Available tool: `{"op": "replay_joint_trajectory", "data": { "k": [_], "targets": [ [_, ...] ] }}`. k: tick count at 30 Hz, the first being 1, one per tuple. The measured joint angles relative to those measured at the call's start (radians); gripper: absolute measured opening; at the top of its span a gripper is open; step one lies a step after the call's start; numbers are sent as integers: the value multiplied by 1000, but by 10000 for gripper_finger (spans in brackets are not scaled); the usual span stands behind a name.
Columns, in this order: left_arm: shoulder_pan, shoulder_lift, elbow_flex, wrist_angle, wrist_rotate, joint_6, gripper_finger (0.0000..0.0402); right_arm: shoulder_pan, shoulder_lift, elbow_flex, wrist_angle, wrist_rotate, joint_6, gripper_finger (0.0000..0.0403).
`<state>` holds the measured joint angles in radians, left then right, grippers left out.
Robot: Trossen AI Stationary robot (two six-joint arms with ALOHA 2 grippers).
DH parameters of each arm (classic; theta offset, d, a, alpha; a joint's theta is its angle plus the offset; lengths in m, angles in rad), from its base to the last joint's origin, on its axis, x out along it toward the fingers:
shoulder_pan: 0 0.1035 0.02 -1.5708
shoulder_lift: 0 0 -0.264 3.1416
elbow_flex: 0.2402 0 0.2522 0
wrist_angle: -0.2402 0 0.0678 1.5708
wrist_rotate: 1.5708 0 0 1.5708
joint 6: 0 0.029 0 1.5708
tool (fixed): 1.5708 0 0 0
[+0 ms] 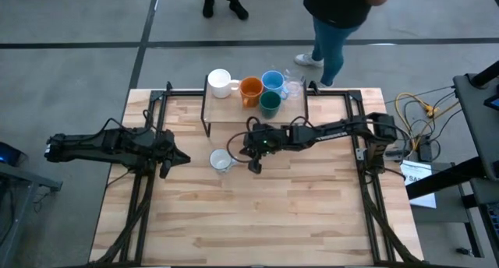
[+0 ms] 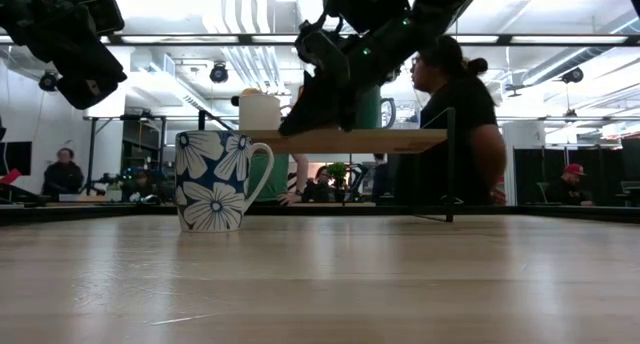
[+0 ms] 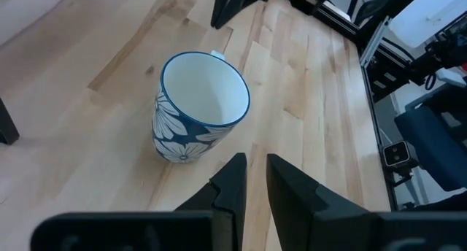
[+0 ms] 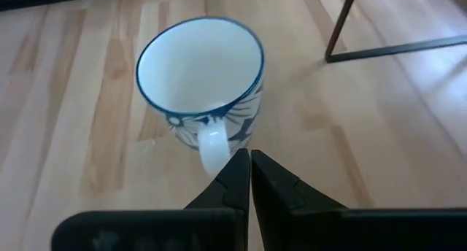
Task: Stack small to large cups/mugs on shelf
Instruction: Put the white patterned mug on the shelf
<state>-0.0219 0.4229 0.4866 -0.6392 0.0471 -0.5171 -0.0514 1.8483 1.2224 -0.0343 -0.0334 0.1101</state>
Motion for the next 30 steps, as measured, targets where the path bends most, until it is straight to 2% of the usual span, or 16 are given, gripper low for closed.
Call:
{"op": "replay_joint_trajectory", "data": {
  "k": [19, 30],
  "targets": [
    [0, 4, 3, 0, 0, 0, 40, 6, 63, 4, 11, -30, 11, 8],
    [0, 2, 4, 0, 1, 0, 40, 38, 168, 182, -48, -60, -15, 8]
  ]
}}
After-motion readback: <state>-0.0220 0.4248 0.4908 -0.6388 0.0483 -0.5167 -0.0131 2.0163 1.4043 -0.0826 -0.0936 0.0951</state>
